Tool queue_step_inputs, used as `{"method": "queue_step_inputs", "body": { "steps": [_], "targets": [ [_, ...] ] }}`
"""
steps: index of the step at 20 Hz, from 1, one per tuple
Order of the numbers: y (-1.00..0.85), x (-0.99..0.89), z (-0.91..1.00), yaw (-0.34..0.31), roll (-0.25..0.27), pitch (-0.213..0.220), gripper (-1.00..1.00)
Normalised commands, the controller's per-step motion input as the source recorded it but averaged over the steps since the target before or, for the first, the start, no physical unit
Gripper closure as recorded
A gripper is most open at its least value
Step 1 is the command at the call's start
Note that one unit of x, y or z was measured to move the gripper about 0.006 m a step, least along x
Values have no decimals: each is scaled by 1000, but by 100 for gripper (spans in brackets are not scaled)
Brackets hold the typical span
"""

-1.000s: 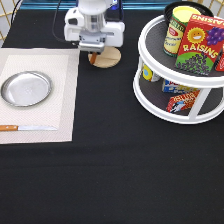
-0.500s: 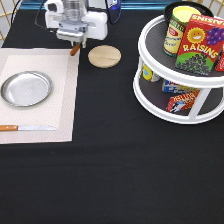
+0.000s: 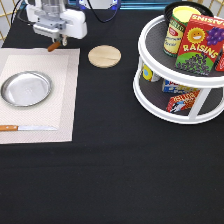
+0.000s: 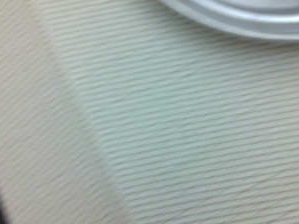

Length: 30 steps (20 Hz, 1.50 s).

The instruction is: Arrange plate and fork

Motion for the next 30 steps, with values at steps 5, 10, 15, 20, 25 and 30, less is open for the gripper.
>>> {"method": "queue_step_inputs", "body": {
  "steps": [5,10,15,20,25,30],
  "targets": [
    [-568,15,148,-150,25,0,100],
    [-198,13,79,-240,73,0,100],
    [-5,182,-6,-264,112,0,100],
    [0,241,-53,-239,192,13,100],
    [0,257,-113,-219,254,31,100],
    [0,236,-163,-215,280,35,100]
  ]
}}
